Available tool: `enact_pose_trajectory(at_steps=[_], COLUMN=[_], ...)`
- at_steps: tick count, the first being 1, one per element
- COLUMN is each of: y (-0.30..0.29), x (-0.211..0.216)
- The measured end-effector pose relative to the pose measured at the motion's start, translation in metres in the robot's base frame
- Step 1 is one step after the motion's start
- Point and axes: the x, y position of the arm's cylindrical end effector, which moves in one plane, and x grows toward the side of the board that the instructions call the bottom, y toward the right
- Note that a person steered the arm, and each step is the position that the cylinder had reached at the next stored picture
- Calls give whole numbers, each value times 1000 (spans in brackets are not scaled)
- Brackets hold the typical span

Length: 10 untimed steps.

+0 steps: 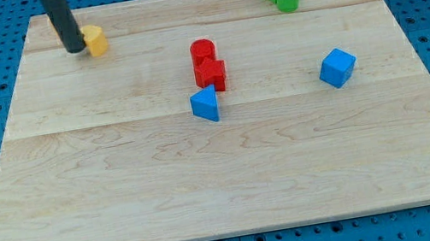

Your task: Move the yellow heart to the top of the red circle

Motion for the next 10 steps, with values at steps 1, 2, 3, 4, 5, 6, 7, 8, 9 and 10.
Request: enact_pose_trajectory(at_steps=[1, 2, 3, 4, 5, 6, 7, 8, 9, 10], y=[39, 29, 29, 29, 35, 62, 95, 122, 157, 178], x=[0, -18, -30, -41, -45, -45, -40, -52, -65, -56])
